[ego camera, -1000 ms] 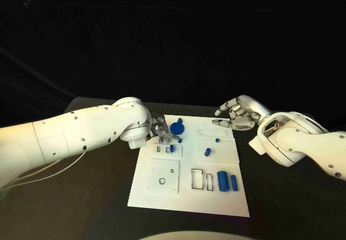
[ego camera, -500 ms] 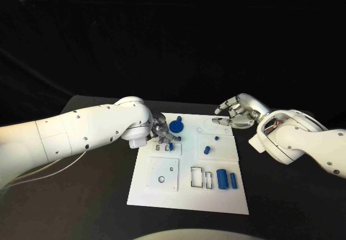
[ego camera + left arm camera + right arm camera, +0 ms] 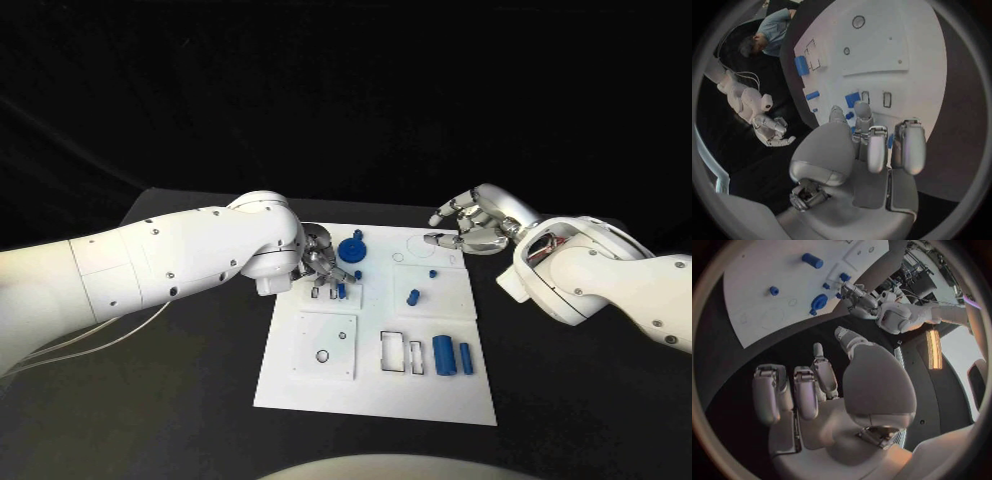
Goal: Assemble the parts on the task board
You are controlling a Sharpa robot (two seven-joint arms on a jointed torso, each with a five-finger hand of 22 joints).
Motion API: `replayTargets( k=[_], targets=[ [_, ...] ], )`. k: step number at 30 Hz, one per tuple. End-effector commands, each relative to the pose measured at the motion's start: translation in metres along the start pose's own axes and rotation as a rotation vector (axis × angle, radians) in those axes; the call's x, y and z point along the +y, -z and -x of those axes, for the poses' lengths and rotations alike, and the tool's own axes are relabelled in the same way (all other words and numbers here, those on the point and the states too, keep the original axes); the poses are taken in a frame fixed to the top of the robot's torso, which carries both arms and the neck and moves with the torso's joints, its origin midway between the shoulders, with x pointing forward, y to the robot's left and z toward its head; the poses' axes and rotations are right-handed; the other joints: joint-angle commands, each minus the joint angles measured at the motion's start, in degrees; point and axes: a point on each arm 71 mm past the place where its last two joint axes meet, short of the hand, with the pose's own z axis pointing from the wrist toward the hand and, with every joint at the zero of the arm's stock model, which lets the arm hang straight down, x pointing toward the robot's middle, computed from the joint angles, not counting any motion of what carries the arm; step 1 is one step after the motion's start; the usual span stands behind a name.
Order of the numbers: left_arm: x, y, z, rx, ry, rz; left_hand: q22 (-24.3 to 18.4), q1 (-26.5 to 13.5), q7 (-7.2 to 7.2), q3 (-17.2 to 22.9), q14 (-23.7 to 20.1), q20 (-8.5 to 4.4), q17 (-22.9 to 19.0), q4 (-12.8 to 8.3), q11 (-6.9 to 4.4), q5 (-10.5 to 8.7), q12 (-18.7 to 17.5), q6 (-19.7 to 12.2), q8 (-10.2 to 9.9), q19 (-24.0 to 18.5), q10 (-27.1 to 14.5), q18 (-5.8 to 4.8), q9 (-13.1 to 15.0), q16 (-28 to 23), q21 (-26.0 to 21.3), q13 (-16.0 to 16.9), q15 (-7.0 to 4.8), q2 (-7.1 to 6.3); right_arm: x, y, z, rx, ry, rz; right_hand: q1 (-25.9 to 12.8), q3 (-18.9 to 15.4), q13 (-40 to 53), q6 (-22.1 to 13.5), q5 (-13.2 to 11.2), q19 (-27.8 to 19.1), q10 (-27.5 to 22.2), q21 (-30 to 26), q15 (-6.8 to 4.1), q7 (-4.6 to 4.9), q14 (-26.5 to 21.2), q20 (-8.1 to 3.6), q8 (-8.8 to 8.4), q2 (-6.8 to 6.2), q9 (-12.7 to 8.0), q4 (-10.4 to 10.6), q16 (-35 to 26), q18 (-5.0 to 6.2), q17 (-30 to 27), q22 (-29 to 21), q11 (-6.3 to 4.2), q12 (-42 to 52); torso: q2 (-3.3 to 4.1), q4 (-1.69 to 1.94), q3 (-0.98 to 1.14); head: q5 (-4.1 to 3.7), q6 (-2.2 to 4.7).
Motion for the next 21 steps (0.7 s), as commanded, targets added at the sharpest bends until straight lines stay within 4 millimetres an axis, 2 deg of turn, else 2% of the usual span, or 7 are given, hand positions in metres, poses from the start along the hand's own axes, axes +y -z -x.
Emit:
replayTargets(
  k=[1, 3, 7, 10, 21],
  targets=[
    [-0.0031, -0.0002, -0.0031, 0.026, -0.015, -0.005, 5.4, 0.9, -0.18, -1.4, 5.8, -0.15, 15.1, -0.1, -0.05, 0.50, 0.4, 0.5, 0.4, 0.2, 0.3, -0.81, 0.2, 0.2, 0.3, 0.3, -0.42, 0.14, 0.0001, -0.0003, -0.0019, 0.016, 0.005, 0.000, -0.3, 0.1, 1.1, -0.5, 0.2, 2.7, 0.0, -0.3, -0.36, -0.07, 5.7, -0.46, 0.21, 0.11, 0.1, 0.4, 0.0, 0.66, 14.4, 12.3, -0.17, -0.2, 0.00, 0.04, -0.01, -0.07, -0.05],
    [-0.0033, -0.0006, -0.0032, 0.027, -0.016, -0.003, 5.5, 1.1, -0.23, -1.4, 5.8, -0.18, 15.1, -0.1, -0.10, 0.66, 0.4, 0.5, 0.6, 0.2, 0.3, -0.81, 0.3, 0.2, 0.3, 0.3, -0.46, 0.20, 0.0000, -0.0003, -0.0020, 0.017, 0.005, 0.000, -0.3, 0.1, 1.1, -0.5, 0.2, 2.7, 0.0, -0.3, -0.36, -0.07, 5.7, -0.46, 0.21, 0.11, 0.1, 0.4, 0.0, 0.66, 14.4, 12.3, -0.17, -0.2, 0.01, 0.01, -0.01, -0.07, -0.05],
    [-0.0027, -0.0016, -0.0035, 0.031, -0.017, 0.001, 5.7, 2.0, -0.42, -1.4, 5.8, -0.35, 15.1, -0.1, -0.27, 2.70, 1.1, 0.3, 1.0, 0.3, 0.5, -0.84, 0.8, 0.2, 0.4, 0.9, -0.61, 0.44, -0.0002, -0.0003, -0.0021, 0.017, 0.005, -0.001, -0.3, 0.1, 1.1, -0.5, 0.2, 2.6, 0.0, -0.4, -0.36, -0.08, 5.7, -0.46, 0.23, 0.14, 0.1, 0.4, 0.0, 0.68, 14.5, 12.3, -0.18, -0.2, 0.06, 0.02, -0.03, -0.10, -0.10],
    [-0.0022, -0.0022, -0.0041, 0.039, -0.016, 0.002, 5.9, 2.8, -0.57, -1.5, 5.8, -0.50, 15.1, 0.0, -0.43, 7.95, 1.5, 0.0, 1.2, 0.2, 0.4, -0.85, 1.2, 0.2, 0.4, 1.3, -0.76, 0.58, -0.0004, -0.0003, -0.0020, 0.017, 0.005, -0.002, -0.3, 0.1, 1.1, -0.5, 0.2, 2.6, 0.0, -0.4, -0.36, -0.08, 5.7, -0.46, 0.23, 0.14, 0.1, 0.4, 0.0, 0.68, 14.5, 12.3, -0.18, -0.2, 0.04, -0.02, -0.01, -0.16, -0.21],
    [-0.0017, -0.0032, -0.0058, 0.063, -0.015, 0.009, 6.0, 2.8, -0.64, -1.5, 5.8, -0.53, 15.1, 0.0, -0.47, 8.93, 1.8, 0.2, 1.5, 0.2, 0.5, -0.85, 1.4, 0.2, 0.4, 1.7, -0.78, 0.33, -0.0011, -0.0009, -0.0021, 0.022, 0.006, -0.003, -0.3, 0.0, 1.1, -0.5, 0.4, 2.6, 0.0, -0.3, -0.37, -0.08, 5.7, -0.46, 0.27, 0.21, 0.2, 0.6, 0.0, 0.68, 14.4, 12.3, -0.18, -0.2, -0.04, 0.01, 0.06, -0.24, -0.29]
  ],
)
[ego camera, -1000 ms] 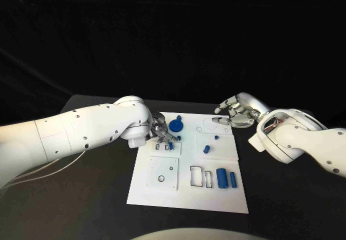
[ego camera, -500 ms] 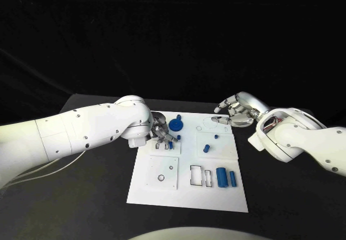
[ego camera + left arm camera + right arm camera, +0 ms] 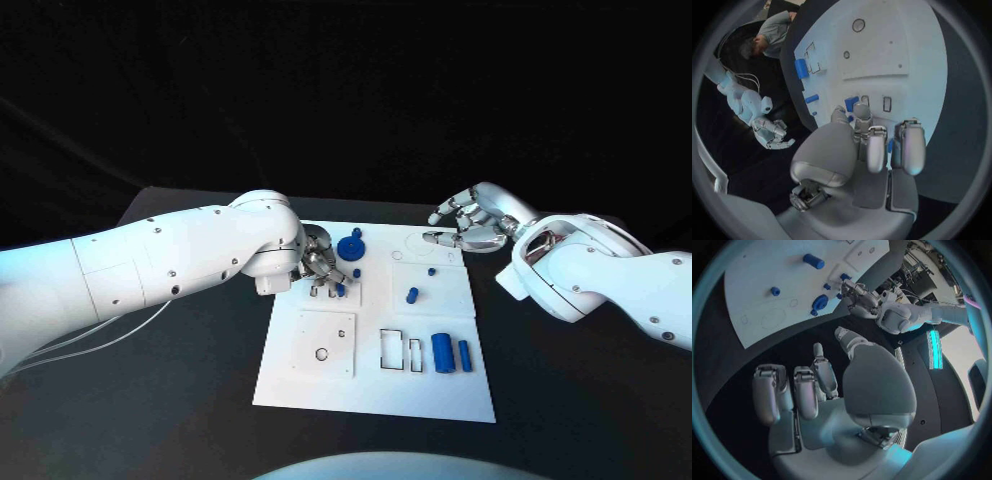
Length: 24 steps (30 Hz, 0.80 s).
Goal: Assemble the parts on the task board
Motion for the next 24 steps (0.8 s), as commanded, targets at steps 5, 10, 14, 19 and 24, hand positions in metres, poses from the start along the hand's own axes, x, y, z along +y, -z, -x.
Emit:
replayTargets(
  k=[5, 10, 14, 19, 24],
  targets=[
    [-0.0006, -0.0007, -0.0032, 0.040, -0.006, 0.004, 6.0, 0.4, -0.25, -1.5, 5.9, -0.32, 15.1, 0.0, -0.28, 0.35, 0.7, 0.3, 0.3, 0.0, 0.4, -0.87, 0.1, 0.2, 0.2, 0.3, -0.38, -0.35, 0.0002, -0.0003, -0.0020, 0.019, 0.004, 0.002, -0.3, 0.0, 1.1, -0.5, 0.4, 2.6, 0.0, -0.3, -0.36, -0.08, 5.7, -0.46, 0.27, 0.21, 0.1, 0.3, 0.0, 0.68, 14.4, 12.3, -0.18, -0.2, -0.02, 0.09, 0.06, -0.09, 0.06],
    [-0.0011, -0.0009, -0.0037, 0.042, -0.007, 0.003, 6.0, 0.3, -0.29, -1.5, 5.9, -0.34, 15.1, 0.0, -0.30, 0.38, 0.9, 0.4, 0.5, 0.0, 0.5, -0.86, 0.2, 0.2, 0.2, 0.5, -0.41, -0.42, 0.0001, -0.0004, -0.0021, 0.019, 0.003, 0.002, -0.3, -0.1, 1.1, -0.5, 0.4, 2.6, 0.0, -0.4, -0.37, -0.09, 5.7, -0.46, 0.29, 0.24, 0.1, 0.4, 0.0, 0.69, 14.4, 12.3, -0.18, -0.2, 0.02, 0.05, 0.05, -0.07, 0.15],
    [-0.0014, -0.0011, -0.0039, 0.044, -0.008, 0.003, 6.0, 0.2, -0.30, -1.5, 5.9, -0.34, 15.1, 0.0, -0.31, 0.33, 1.0, 0.5, 0.5, 0.0, 0.6, -0.87, 0.3, 0.2, 0.2, 0.6, -0.41, -0.45, 0.0002, -0.0004, -0.0022, 0.019, 0.003, 0.002, -0.3, -0.1, 1.1, -0.5, 0.4, 2.6, 0.0, -0.4, -0.37, -0.09, 5.7, -0.46, 0.29, 0.24, 0.1, 0.4, 0.0, 0.69, 14.4, 12.3, -0.18, -0.2, 0.06, 0.04, 0.04, -0.10, 0.20],
    [-0.0013, -0.0019, -0.0033, 0.043, -0.007, 0.006, 6.0, 0.2, -0.33, -1.5, 5.9, -0.35, 15.1, 0.0, -0.32, 0.33, 1.0, 0.5, 0.6, 0.0, 0.6, -0.86, 0.3, 0.2, 0.2, 0.6, -0.42, -0.45, 0.0001, -0.0005, -0.0023, 0.020, 0.003, 0.002, -0.3, -0.1, 1.1, -0.5, 0.4, 2.6, 0.0, -0.4, -0.37, -0.09, 5.7, -0.46, 0.29, 0.24, 0.1, 0.4, 0.0, 0.69, 14.4, 12.3, -0.18, -0.2, 0.08, 0.07, 0.05, -0.07, 0.20],
    [-0.0011, -0.0036, -0.0028, 0.043, -0.006, 0.009, 6.0, 0.4, -0.42, -1.4, 5.9, -0.37, 15.1, 0.0, -0.38, 0.55, 1.0, 0.5, 0.7, 0.0, 0.6, -0.84, 0.4, 0.2, 0.1, 0.6, -0.45, -0.40, 0.0001, -0.0008, -0.0028, 0.023, 0.003, 0.001, -0.3, -0.1, 1.1, -0.5, 0.4, 2.6, 0.0, -0.4, -0.37, -0.09, 5.7, -0.46, 0.29, 0.24, 0.1, 0.4, 0.0, 0.69, 14.4, 12.3, -0.18, -0.2, 0.11, 0.08, 0.00, 0.01, 0.27]
  ],
)
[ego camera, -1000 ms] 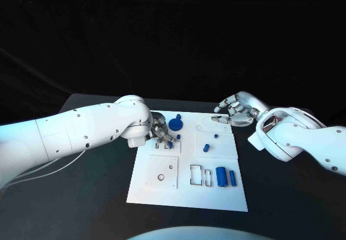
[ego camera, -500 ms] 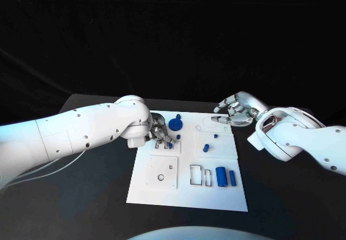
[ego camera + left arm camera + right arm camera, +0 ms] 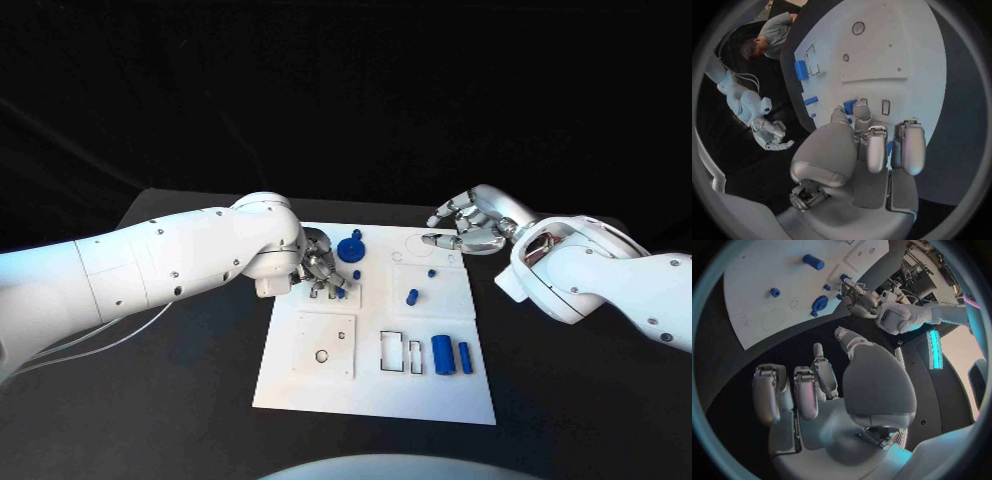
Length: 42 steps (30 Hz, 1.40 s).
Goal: Assemble the parts on the task board
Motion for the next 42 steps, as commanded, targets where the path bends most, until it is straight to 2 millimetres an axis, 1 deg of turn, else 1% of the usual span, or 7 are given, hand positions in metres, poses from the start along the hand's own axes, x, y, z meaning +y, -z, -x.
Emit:
replayTargets(
  k=[1, 15, 27, 29, 33, 34, 42],
  targets=[
    [-0.0012, -0.0012, -0.0019, 0.021, -0.006, -0.001, 6.0, 0.4, -0.21, -1.4, 5.9, -0.37, 15.1, 0.0, -0.18, 0.24, 0.4, 0.3, 0.4, 0.0, 0.4, -0.85, 0.1, 0.2, 0.1, 0.1, -0.46, -0.41, 0.0004, -0.0002, -0.0021, 0.018, 0.003, 0.003, -0.3, -0.1, 1.0, -0.5, 0.2, 2.6, 0.0, -0.2, -0.37, -0.09, 5.7, -0.46, 0.29, 0.24, 0.1, 0.4, 0.0, 0.69, 14.4, 12.2, -0.18, -0.2, 0.05, 0.01, -0.04, 0.09, -0.05],
    [-0.0014, -0.0023, -0.0025, 0.021, 0.000, -0.006, 6.2, 3.4, -0.65, -0.9, 5.9, -0.66, 15.1, -0.1, -0.56, 2.38, 0.3, -0.1, 0.8, -0.1, 0.2, -0.85, 0.8, 0.2, 0.1, 0.1, -0.78, 0.45, 0.0000, -0.0008, -0.0031, 0.025, 0.004, 0.001, -0.3, -0.1, 1.0, -0.5, 0.3, 2.6, 0.0, -0.2, -0.37, -0.09, 5.7, -0.46, 0.34, 0.29, 0.2, 0.5, 0.0, 0.69, 14.4, 12.2, -0.19, -0.1, 0.01, 0.01, -0.02, 0.20, -0.21],
    [-0.0014, -0.0018, -0.0023, 0.020, 0.046, -0.029, 6.4, 18.8, -0.84, 10.1, 5.9, -1.21, 15.1, 0.0, -0.87, -7.12, -1.8, -1.6, 0.3, -0.4, -0.6, -0.80, 1.4, 0.2, -0.3, -0.9, -1.15, 1.02, -0.0007, -0.0012, -0.0038, 0.029, 0.005, -0.002, -0.3, -0.1, 1.1, -0.5, 0.3, 2.6, 0.1, -0.2, -0.38, -0.11, 5.7, -0.47, 0.39, 0.34, 0.3, 0.6, 0.0, 0.69, 14.3, 12.2, -0.20, -0.1, -0.01, 0.02, -0.01, 0.35, -0.26],
    [-0.0012, -0.0016, -0.0022, 0.019, 0.055, -0.033, 6.5, 19.7, -0.35, 17.0, 5.9, -0.97, 15.1, 0.1, -0.57, -7.06, -2.3, -1.7, 0.4, -0.5, -0.4, -0.78, 1.7, 0.2, -0.3, -1.2, -0.76, -1.74, -0.0009, -0.0012, -0.0039, 0.030, 0.005, -0.002, -0.3, -0.1, 1.1, -0.5, 0.3, 2.6, 0.1, -0.2, -0.38, -0.11, 5.7, -0.47, 0.39, 0.34, 0.3, 0.6, 0.0, 0.69, 14.3, 12.2, -0.20, -0.1, -0.02, 0.02, 0.02, 0.39, -0.22],
    [0.0004, -0.0008, -0.0024, 0.022, 0.089, -0.041, 7.1, 2.7, -0.07, 59.2, 5.9, -0.98, 15.1, -1.0, -0.25, -8.33, -0.9, -1.2, 3.5, -0.4, 1.3, -0.79, 4.7, 0.2, -0.5, -0.1, -0.19, -19.31, -0.0014, -0.0014, -0.0042, 0.031, 0.005, -0.004, -0.3, -0.1, 1.1, -0.5, 0.3, 2.6, 0.1, -0.2, -0.38, -0.11, 5.7, -0.47, 0.39, 0.34, 0.3, 0.6, 0.0, 0.69, 14.3, 12.2, -0.20, -0.1, 0.03, -0.01, 0.01, 0.38, -0.27],
    [0.0009, -0.0005, -0.0025, 0.024, 0.096, -0.042, 7.1, 0.2, -0.10, 63.3, 5.9, -0.62, 15.1, -2.6, -0.29, -8.41, -0.5, -1.3, 4.3, -0.3, 1.7, -0.78, 5.5, 0.2, -0.6, 0.2, -0.49, -20.88, -0.0016, -0.0014, -0.0043, 0.032, 0.005, -0.004, -0.3, -0.1, 1.1, -0.5, 0.3, 2.6, 0.1, -0.2, -0.38, -0.11, 5.7, -0.47, 0.39, 0.34, 0.3, 0.6, 0.0, 0.69, 14.3, 12.2, -0.20, -0.1, 0.02, -0.01, -0.01, 0.39, -0.28],
    [0.0074, 0.0028, -0.0038, 0.042, 0.148, -0.042, 7.5, -11.5, -0.27, 72.9, 5.9, -0.54, 15.1, -11.6, -0.29, -7.13, 0.6, -1.5, 7.0, -0.2, 2.5, -0.76, 7.8, 0.2, -0.8, 0.9, -0.59, -21.66, -0.0032, -0.0014, -0.0052, 0.036, 0.005, -0.009, -0.3, -0.1, 1.1, -0.5, 0.3, 2.6, 0.1, -0.3, -0.39, -0.12, 5.6, -0.47, 0.42, 0.34, 0.4, 0.7, 0.0, 0.71, 14.3, 12.2, -0.21, -0.1, -0.01, 0.07, 0.03, 0.38, -0.22]
  ],
)
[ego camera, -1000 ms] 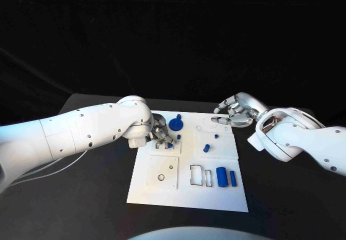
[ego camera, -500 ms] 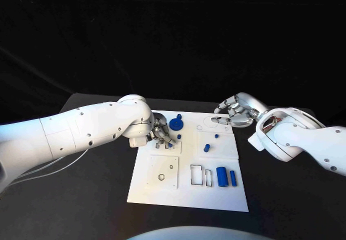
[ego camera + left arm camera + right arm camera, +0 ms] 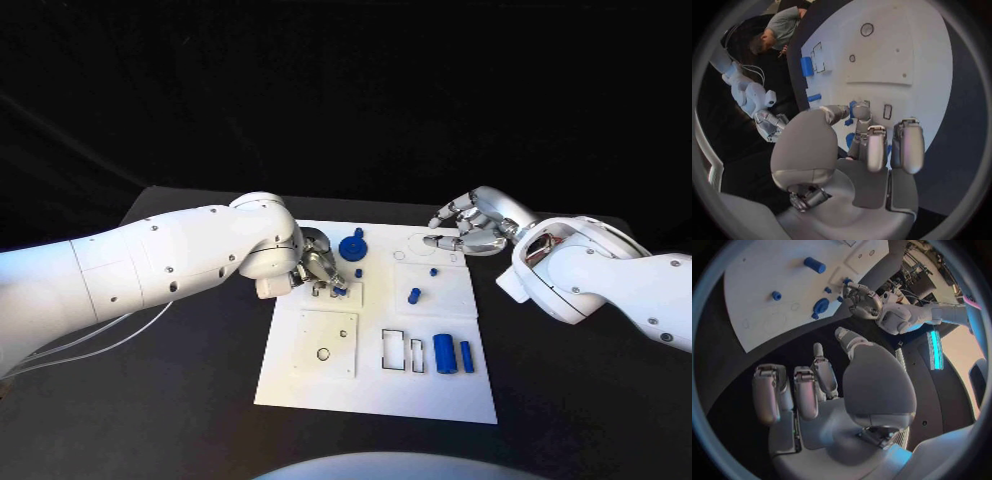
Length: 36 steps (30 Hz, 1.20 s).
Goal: Assemble the parts on the task board
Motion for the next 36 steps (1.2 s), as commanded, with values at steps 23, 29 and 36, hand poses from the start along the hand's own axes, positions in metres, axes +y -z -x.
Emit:
replayTargets(
  k=[23, 29, 36],
  targets=[
    [0.0030, 0.0069, 0.0015, -0.091, -0.021, -0.020, 8.4, -7.1, -0.70, 10.9, 6.1, -0.31, 15.1, -15.3, -0.45, 8.99, 5.3, 1.4, 2.4, 0.6, 3.1, -0.91, 9.1, 0.2, 0.0, 4.0, -0.95, 0.07, -0.0020, 0.0007, -0.0024, 0.021, 0.003, -0.004, -0.3, -0.1, 1.1, -0.4, 0.4, 2.5, 0.1, -0.4, -0.39, -0.04, 5.6, -0.47, 0.36, 0.31, 0.2, 0.4, 0.0, 0.73, 14.3, 12.2, -0.22, -0.1, 0.06, 0.07, -0.04, 0.16, 0.04],
    [-0.0002, 0.0072, -0.0002, -0.141, -0.079, -0.017, 9.1, -7.8, -0.80, 11.0, 6.1, -0.42, 15.1, -15.8, -0.53, 10.29, 6.8, 1.6, 2.9, 1.2, 3.8, -1.10, 9.1, 0.2, 0.6, 5.1, -1.07, 0.07, -0.0020, 0.0006, -0.0028, 0.022, 0.003, -0.004, -0.3, -0.1, 1.0, -0.4, 0.4, 2.5, 0.0, -0.4, -0.39, -0.04, 5.6, -0.48, 0.37, 0.31, 0.2, 0.5, -0.1, 0.74, 14.2, 12.2, -0.22, -0.2, 0.03, 0.09, -0.04, 0.31, -0.05],
    [-0.0005, 0.0059, -0.0014, -0.164, -0.119, 0.001, 9.6, -8.1, -0.84, 11.0, 6.1, -0.48, 15.1, -16.0, -0.55, 10.55, 7.8, 1.7, 3.1, 1.7, 4.2, -1.28, 9.2, 0.2, 1.1, 5.9, -1.14, 0.13, -0.0023, 0.0006, -0.0035, 0.023, 0.003, -0.004, -0.4, -0.2, 1.0, -0.4, 0.4, 2.5, 0.0, -0.4, -0.40, -0.04, 5.6, -0.48, 0.39, 0.33, 0.3, 0.6, -0.1, 0.74, 14.2, 12.2, -0.22, -0.1, 0.02, 0.06, -0.03, 0.44, -0.12]
  ],
)
